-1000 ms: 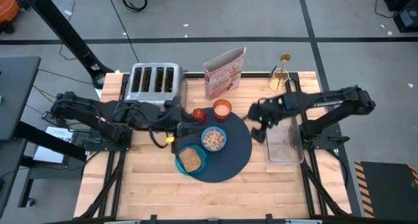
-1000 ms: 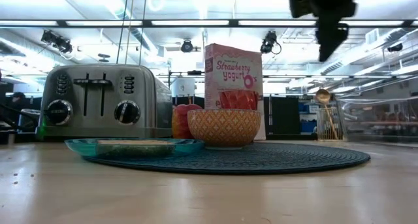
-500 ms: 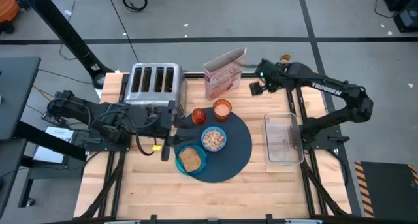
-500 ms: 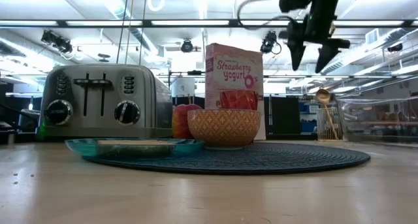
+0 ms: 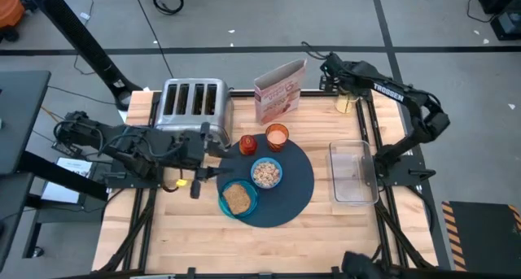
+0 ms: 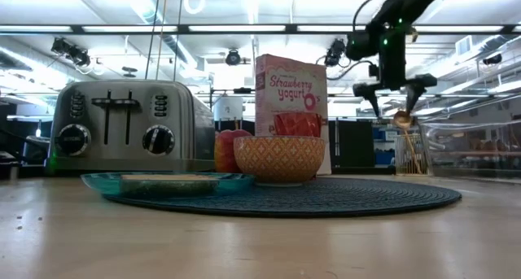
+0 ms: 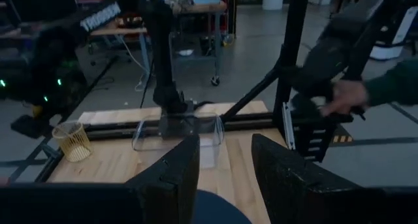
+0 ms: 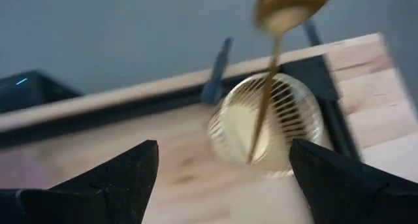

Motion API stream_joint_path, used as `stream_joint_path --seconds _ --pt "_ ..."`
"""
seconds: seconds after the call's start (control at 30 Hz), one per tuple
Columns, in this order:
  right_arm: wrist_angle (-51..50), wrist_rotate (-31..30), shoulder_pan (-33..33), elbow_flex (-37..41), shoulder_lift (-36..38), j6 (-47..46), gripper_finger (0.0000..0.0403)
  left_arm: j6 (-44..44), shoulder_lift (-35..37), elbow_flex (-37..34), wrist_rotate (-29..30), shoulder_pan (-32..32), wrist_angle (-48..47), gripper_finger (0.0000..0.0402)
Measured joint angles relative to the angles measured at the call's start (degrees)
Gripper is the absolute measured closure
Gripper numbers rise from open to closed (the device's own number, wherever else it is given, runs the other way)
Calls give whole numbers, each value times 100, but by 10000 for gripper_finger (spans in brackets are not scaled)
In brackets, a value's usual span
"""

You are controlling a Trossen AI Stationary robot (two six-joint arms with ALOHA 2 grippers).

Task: Arrange a breakfast setting
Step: Put the gold spoon on the blue table mat to the right of the blue bowl

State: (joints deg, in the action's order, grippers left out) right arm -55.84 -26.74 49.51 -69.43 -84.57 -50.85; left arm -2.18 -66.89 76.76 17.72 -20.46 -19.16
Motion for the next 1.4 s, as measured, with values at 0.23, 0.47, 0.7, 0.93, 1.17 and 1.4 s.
stream_joint_path --seconds 0.23,0.47,0.7,0.93,1.17,1.4 --pt "360 -668 434 0 -349 -46 72 357 267 2 55 162 -48 255" --pt "744 -739 669 13 -770 68 147 438 332 2 115 666 -149 255" --pt "752 -1105 688 125 -910 267 189 438 336 2 114 963 -172 255" --pt "1053 -1407 678 201 -910 111 194 410 336 2 113 1007 -170 255" --pt "1067 -1499 657 264 -910 123 201 390 336 2 111 1007 -166 255" --pt "821 -1894 403 445 -910 -880 220 315 336 2 109 1007 -172 255"
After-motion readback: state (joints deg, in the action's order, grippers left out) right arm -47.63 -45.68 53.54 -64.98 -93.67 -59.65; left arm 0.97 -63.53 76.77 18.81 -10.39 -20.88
